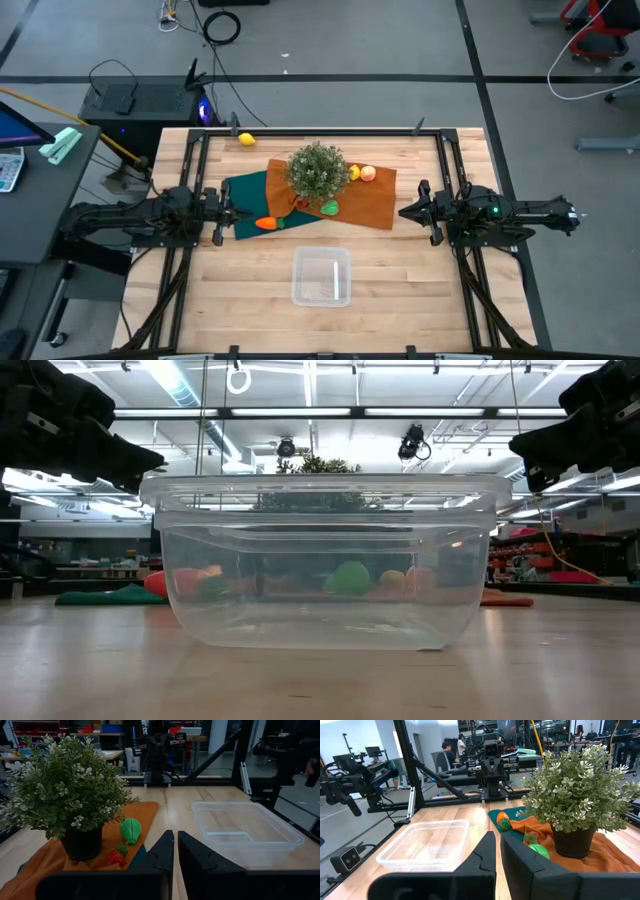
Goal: Pick and placing Produce into tupperware
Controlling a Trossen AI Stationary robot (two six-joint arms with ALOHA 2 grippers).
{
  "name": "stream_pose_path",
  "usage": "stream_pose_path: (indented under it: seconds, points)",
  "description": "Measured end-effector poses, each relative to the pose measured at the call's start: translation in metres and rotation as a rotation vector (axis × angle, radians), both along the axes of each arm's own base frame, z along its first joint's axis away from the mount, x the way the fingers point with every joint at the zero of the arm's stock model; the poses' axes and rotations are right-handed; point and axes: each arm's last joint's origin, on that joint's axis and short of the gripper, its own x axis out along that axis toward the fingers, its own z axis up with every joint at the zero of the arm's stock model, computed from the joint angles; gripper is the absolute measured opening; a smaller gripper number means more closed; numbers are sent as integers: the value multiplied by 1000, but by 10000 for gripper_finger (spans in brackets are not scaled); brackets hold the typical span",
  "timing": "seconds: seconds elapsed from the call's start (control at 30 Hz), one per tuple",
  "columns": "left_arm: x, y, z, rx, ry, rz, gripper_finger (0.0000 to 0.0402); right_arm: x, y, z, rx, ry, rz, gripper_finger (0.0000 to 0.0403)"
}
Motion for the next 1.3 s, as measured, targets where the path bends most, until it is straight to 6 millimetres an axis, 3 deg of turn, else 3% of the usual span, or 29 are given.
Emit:
stream_pose_path:
  seconds: [1.3]
  points:
    - [0,0,5,4,-53,-1,35,0,0,0,0,0,0,1]
